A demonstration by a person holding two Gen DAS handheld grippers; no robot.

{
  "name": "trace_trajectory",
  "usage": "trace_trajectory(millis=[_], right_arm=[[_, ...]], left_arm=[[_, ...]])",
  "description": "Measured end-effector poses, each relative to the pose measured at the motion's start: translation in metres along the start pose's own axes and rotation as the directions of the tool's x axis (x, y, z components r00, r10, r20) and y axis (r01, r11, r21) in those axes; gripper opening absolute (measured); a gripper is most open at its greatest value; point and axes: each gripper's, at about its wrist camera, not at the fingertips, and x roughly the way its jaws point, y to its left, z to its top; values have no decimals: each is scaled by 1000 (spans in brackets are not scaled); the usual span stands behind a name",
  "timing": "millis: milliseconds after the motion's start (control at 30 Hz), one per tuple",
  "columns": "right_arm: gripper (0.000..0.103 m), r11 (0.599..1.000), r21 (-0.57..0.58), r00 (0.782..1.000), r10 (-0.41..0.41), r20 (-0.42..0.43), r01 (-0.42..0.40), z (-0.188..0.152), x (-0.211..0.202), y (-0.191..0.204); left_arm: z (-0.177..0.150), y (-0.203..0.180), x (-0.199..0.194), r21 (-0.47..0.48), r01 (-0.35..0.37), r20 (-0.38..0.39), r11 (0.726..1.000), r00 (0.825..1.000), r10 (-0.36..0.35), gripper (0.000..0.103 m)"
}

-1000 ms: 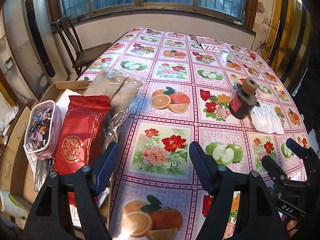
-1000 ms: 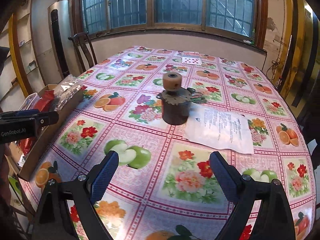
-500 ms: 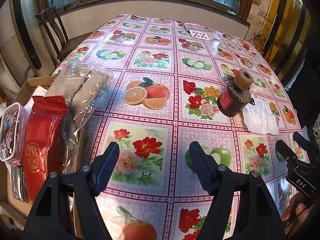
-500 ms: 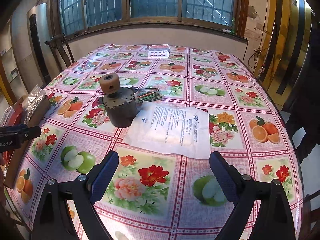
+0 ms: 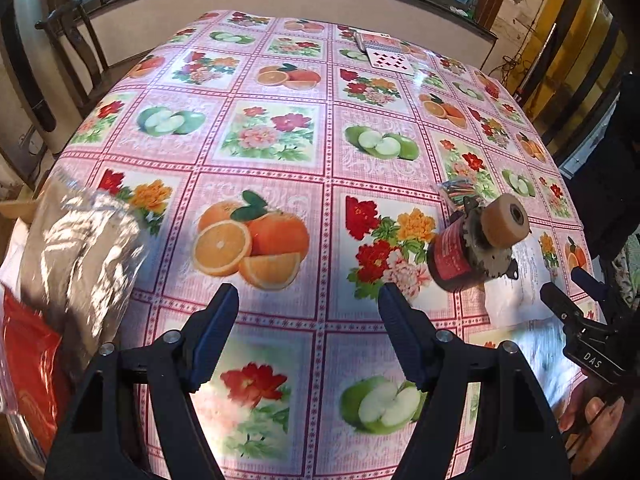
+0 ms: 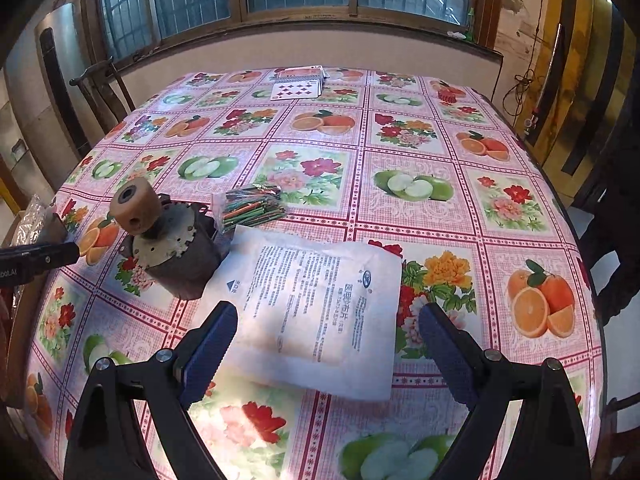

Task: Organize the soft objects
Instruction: 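Move the left tool to the coloured sticks while the right tool reaches the white packet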

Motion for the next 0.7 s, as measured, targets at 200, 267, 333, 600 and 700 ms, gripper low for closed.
trace_trajectory(millis=[200, 267, 333, 600, 700], right_arm=[[94, 999, -28, 1000, -23, -11, 23, 18, 22, -10], [94, 1000, -20, 1000, -4, -13, 4, 22, 28, -15], [94, 1000, -17, 1000, 2, -14, -2, 26, 32, -18], [94, 999, -34, 999, 23, -31, -24, 35, 49, -22], [94, 997, -54, 998, 42, -51, -45, 35, 50, -20]], left_arm=[[47, -21, 22, 45, 103, -21, 994, 995, -102, 72], [63, -27, 31, 53, 136, -42, 989, 990, -134, 72], [76, -37, 42, 86, 170, -74, 982, 984, -164, 72], [107, -82, 79, 222, 262, -185, 939, 957, -223, 72], [109, -98, 87, 284, 269, -204, 921, 955, -216, 72]])
